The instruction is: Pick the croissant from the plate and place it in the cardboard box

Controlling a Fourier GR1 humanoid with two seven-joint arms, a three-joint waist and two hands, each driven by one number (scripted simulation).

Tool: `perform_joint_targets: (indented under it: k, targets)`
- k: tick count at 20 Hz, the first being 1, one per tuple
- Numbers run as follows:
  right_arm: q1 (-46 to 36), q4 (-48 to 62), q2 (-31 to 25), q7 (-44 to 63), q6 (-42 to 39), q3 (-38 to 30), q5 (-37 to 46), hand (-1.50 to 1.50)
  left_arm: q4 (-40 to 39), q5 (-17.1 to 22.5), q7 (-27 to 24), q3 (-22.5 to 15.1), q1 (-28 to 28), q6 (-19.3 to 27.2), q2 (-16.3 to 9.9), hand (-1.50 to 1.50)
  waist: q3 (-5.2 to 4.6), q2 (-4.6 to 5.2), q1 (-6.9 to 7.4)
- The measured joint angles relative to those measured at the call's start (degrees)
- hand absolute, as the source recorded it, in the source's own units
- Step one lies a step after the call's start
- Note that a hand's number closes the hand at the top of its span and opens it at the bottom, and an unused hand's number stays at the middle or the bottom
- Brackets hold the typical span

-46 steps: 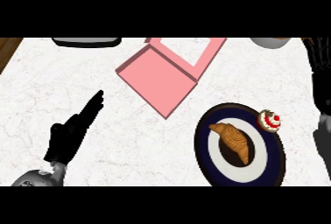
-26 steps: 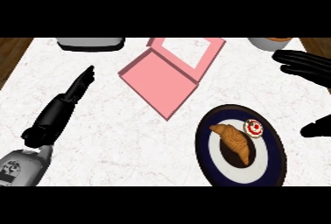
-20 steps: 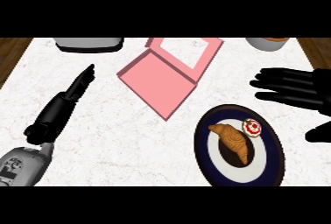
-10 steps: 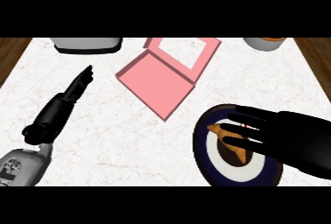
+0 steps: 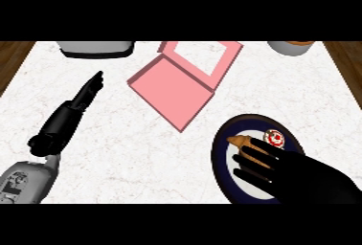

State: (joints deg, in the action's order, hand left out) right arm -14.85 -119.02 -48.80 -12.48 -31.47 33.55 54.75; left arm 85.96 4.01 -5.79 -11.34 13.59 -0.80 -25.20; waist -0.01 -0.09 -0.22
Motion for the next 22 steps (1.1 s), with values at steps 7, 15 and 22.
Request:
perform_joint_targets:
  k: [7,15,22]
  targets:
    - [2.6,2.3,4.5,0.8,0.5,1.3,8.7,-1.5,1.3,-1.5,0.7,2.1,-1.0,-2.1,1.2,0.0,0.01,0.04,0.21]
    - [3.7,7.0,10.1,-1.6,3.7,0.8,17.0,-1.5,1.5,-3.9,1.6,4.1,-0.7,-4.0,3.8,0.0,0.02,0.07,0.25]
    - [3.8,13.4,14.7,-2.7,6.8,0.9,24.2,-1.5,2.1,-5.4,1.8,5.8,-0.9,-5.8,5.3,0.0,0.02,0.08,0.31]
